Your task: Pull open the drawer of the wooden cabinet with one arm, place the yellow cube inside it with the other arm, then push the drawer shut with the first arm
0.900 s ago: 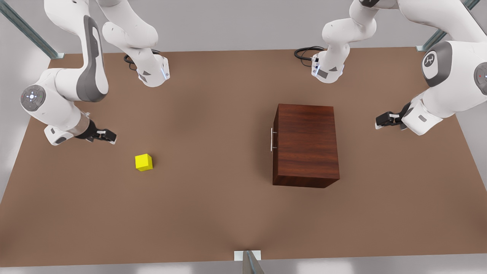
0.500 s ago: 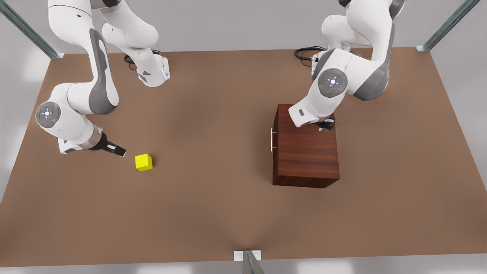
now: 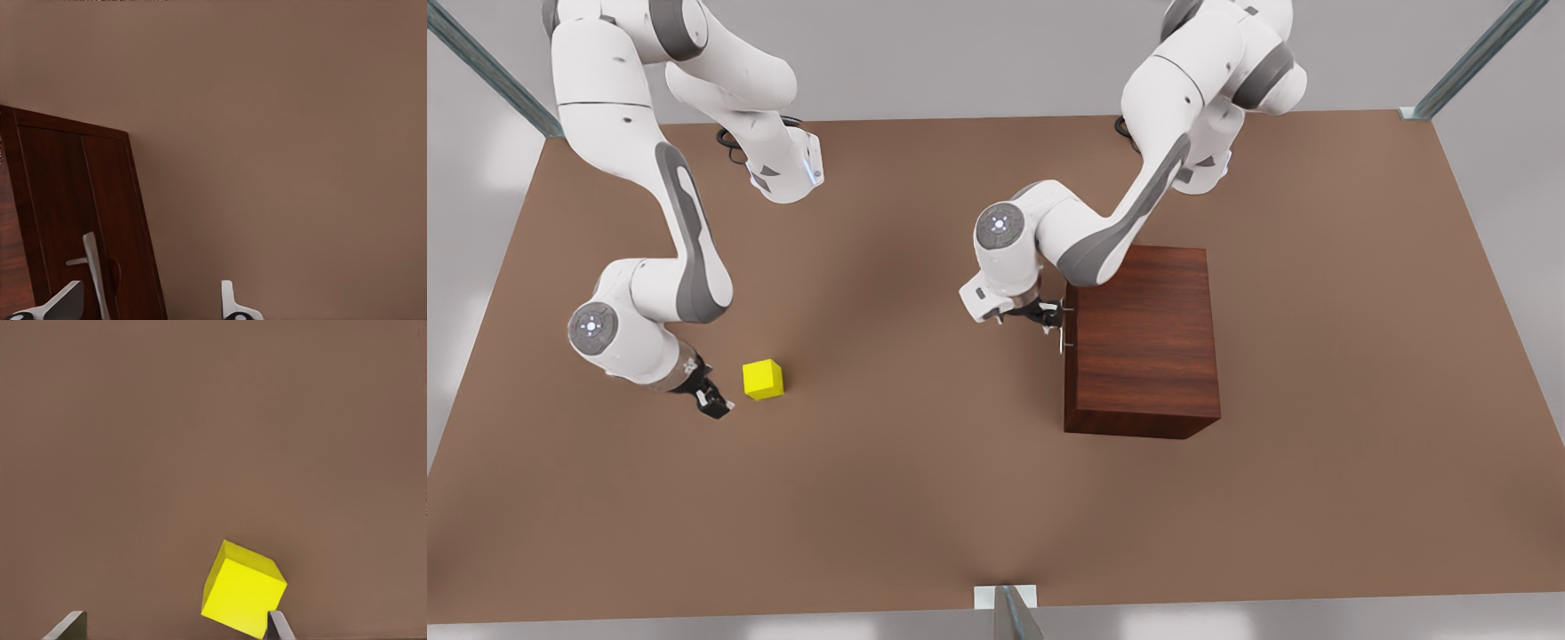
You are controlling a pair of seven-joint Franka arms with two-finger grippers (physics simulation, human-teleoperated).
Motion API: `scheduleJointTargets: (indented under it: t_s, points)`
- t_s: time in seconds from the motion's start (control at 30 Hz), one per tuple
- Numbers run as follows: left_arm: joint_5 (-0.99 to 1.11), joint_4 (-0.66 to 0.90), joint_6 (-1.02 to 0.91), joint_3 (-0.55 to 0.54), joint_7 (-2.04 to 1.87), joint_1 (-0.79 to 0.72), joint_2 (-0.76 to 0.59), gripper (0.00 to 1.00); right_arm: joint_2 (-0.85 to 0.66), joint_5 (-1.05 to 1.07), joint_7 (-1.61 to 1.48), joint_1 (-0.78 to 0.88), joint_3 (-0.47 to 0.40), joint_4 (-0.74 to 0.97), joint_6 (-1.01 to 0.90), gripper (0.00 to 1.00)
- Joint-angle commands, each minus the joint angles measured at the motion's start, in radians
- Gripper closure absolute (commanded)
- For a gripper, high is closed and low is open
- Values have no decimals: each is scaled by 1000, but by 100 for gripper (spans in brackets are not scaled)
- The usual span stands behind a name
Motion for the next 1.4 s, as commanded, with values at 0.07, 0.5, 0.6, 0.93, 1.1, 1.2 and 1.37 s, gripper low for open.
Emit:
scheduleJointTargets:
  t_s: [0.07, 0.5, 0.6, 0.93, 1.1, 1.2, 1.37]
  points:
    - [159, -40, 46, 0, -455, -13, 11, 0, -19, 2, 438, -4, 0, -107, 198, 0]
    - [266, -122, 20, 5, -424, -33, 26, 0, 22, 1, 455, 4, 1, -214, 244, 0]
    - [275, -133, 20, 5, -427, -33, 26, 0, 47, -9, 454, 9, 3, -214, 246, 0]
    - [288, -124, 21, 3, -467, -41, 43, 0, 88, -41, 455, 18, 3, -228, 264, 0]
    - [277, -118, 31, 3, -467, -38, 63, 0, 126, -42, 455, 26, 6, -216, 300, 0]
    - [274, -115, 38, 3, -469, -39, 72, 0, 145, -56, 457, 26, 6, -216, 323, 0]
    - [278, -87, 35, 2, -504, -61, 80, 0, 166, -71, 457, 26, 7, -216, 350, 0]
